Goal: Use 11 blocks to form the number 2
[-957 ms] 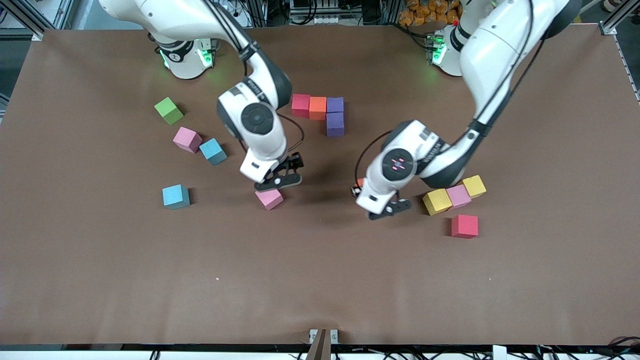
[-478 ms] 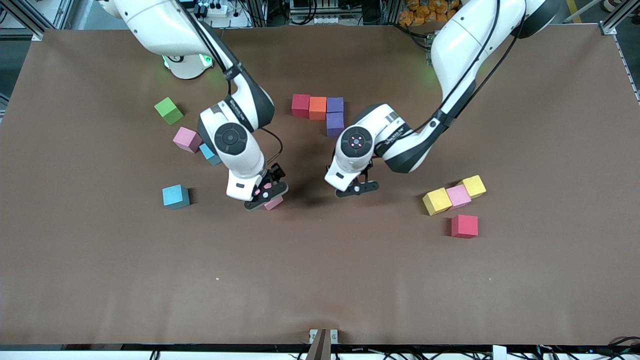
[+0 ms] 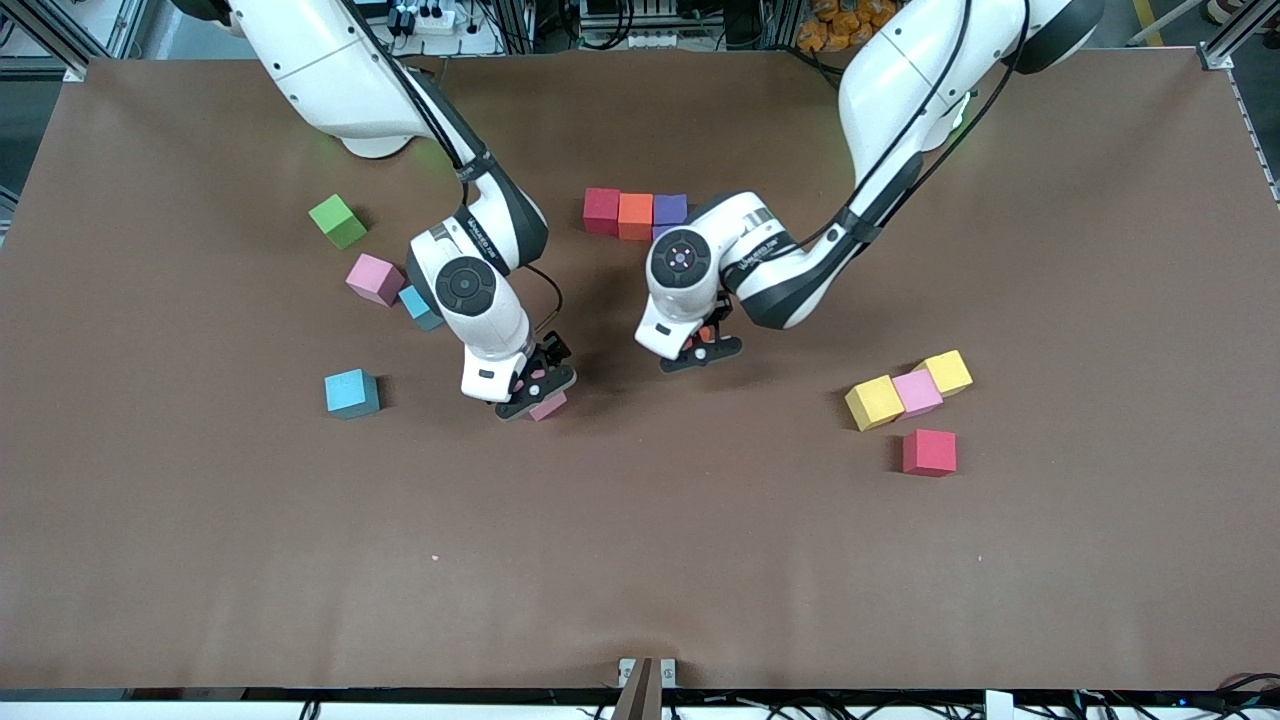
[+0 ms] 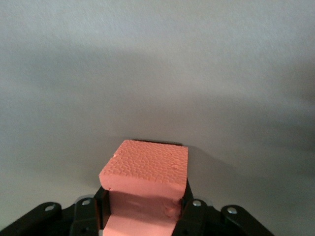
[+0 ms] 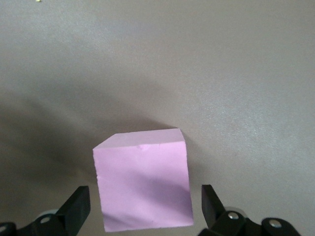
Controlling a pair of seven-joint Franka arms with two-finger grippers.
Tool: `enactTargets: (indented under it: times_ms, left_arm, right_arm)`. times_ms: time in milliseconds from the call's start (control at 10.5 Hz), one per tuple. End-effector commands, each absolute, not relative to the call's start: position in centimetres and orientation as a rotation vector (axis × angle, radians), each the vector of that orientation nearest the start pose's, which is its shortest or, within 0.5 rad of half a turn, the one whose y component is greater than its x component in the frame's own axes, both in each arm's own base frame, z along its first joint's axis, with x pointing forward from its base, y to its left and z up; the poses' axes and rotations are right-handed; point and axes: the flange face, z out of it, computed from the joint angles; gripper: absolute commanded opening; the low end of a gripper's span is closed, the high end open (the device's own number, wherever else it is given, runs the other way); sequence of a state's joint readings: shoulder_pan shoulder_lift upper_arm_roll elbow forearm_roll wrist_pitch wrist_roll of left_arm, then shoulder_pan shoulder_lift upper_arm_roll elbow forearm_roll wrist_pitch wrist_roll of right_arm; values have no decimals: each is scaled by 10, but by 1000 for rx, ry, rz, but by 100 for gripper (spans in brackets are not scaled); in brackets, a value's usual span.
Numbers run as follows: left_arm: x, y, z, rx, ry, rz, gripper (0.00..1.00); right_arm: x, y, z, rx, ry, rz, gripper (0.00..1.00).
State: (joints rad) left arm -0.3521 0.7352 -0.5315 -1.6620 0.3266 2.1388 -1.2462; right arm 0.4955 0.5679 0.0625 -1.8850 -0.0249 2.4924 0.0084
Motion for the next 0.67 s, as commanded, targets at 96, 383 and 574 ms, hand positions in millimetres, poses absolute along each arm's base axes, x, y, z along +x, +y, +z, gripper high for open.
enactTargets:
  times_ms: [96,383,574]
  left_arm:
    - [429,-480,221,-3044,-344,134,23]
    - [403,-481,221,-3068,-259,91,23]
    - [397,-486,223,-3075,-236,92,23]
  right_arm:
    - [543,334,210,-2984,-896,-67,35]
    - [561,306,237,-2947,-1014,-108,5]
    - [569,278,259,-2925,-1119,-52,5]
